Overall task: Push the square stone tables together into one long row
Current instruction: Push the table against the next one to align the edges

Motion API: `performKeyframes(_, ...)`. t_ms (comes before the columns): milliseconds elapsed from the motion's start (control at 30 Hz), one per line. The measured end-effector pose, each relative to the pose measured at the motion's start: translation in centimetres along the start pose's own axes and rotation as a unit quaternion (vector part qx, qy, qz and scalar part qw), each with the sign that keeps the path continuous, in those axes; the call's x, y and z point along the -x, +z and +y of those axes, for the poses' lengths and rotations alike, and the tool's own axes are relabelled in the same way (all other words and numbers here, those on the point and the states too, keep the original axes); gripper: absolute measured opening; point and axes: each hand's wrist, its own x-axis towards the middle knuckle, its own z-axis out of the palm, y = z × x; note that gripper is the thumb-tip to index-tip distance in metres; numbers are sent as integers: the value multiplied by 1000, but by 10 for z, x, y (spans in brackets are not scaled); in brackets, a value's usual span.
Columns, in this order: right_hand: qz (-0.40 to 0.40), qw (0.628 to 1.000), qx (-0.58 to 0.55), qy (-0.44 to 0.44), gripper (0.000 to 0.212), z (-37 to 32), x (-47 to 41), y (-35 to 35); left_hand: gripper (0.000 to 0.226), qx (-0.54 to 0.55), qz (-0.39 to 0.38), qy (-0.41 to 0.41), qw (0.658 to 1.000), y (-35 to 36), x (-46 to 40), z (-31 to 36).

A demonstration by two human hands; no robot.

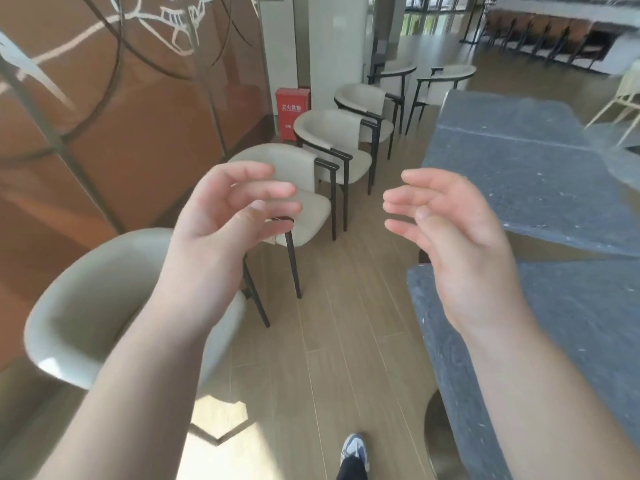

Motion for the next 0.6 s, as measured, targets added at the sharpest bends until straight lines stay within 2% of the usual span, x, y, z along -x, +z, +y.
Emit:
performKeyframes(300,43,999,-15,7,31,48,-138,-84,31,-37,-58,14,998,79,-160,-57)
performKeyframes(600,120,992,12,35,30,99,-197,-132,30,7,-134,-33,990,143,-250,-134)
